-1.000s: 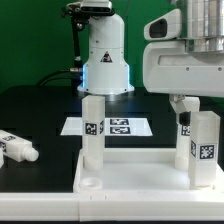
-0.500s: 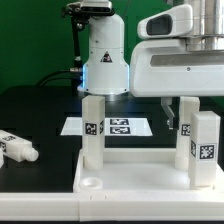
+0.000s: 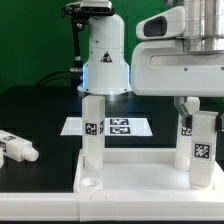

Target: Assemble desk

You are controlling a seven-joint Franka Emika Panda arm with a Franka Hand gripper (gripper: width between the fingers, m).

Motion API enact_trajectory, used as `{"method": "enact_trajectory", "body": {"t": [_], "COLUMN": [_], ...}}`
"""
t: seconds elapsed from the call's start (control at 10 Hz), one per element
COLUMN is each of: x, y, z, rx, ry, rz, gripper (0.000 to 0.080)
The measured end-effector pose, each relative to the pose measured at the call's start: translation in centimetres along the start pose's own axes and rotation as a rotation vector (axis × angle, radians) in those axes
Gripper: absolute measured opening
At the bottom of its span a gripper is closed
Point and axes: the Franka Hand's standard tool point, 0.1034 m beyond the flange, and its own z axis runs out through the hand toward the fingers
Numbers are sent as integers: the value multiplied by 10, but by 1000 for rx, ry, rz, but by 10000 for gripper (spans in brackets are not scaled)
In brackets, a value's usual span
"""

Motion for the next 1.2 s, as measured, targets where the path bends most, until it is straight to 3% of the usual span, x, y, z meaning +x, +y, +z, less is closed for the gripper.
{"method": "enact_trajectory", "body": {"t": [0.3, 0.6, 0.7, 0.9, 1.0, 1.1, 1.2], "x": [-3, -3, -4, -4, -5, -7, -11], "y": [3, 1, 2, 2, 2, -2, -5], "z": [0, -1, 1, 1, 2, 4, 9], "rx": [-22, 2, 10, 10, 4, 7, 42], "ry": [-6, -49, -53, -53, -40, -21, 14], "rz": [506, 1083, 1146, 1137, 1004, 798, 600], "gripper": [284, 284, 284, 284, 440, 440, 580]}}
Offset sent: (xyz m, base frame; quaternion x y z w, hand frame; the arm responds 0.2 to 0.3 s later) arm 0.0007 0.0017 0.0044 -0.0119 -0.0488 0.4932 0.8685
